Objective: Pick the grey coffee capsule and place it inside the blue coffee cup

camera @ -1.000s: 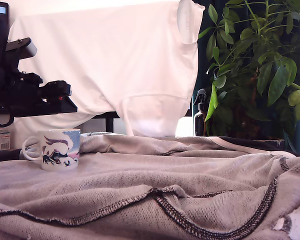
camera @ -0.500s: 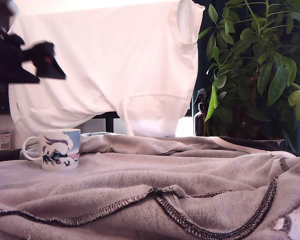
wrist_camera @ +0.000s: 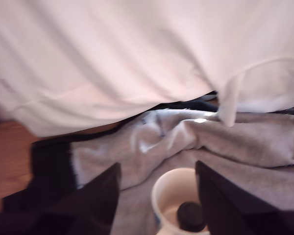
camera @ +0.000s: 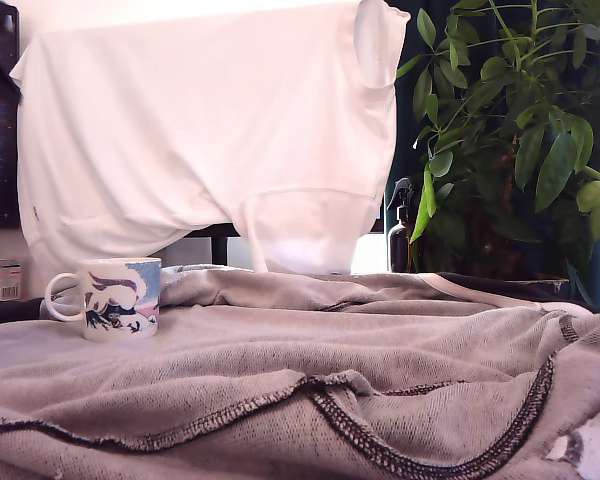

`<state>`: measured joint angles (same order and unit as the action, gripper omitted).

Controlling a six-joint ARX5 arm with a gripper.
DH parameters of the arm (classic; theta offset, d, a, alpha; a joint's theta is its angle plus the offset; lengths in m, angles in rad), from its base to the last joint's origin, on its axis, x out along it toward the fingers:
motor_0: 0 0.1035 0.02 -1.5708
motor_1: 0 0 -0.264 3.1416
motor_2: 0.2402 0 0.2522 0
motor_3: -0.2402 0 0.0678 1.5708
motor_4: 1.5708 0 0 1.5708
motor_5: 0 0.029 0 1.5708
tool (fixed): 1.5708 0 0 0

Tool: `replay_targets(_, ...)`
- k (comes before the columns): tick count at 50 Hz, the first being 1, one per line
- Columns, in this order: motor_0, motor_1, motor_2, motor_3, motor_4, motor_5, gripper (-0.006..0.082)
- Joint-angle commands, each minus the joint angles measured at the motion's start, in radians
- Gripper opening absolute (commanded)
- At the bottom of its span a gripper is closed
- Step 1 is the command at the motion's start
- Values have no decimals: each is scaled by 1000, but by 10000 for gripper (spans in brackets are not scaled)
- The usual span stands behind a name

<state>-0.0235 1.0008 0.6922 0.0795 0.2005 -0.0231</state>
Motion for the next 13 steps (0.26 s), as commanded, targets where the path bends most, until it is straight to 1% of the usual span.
replay_targets(1,2,-18,2,-22,1,5,4)
replay_targets(13,2,-55,2,-66,1,5,4)
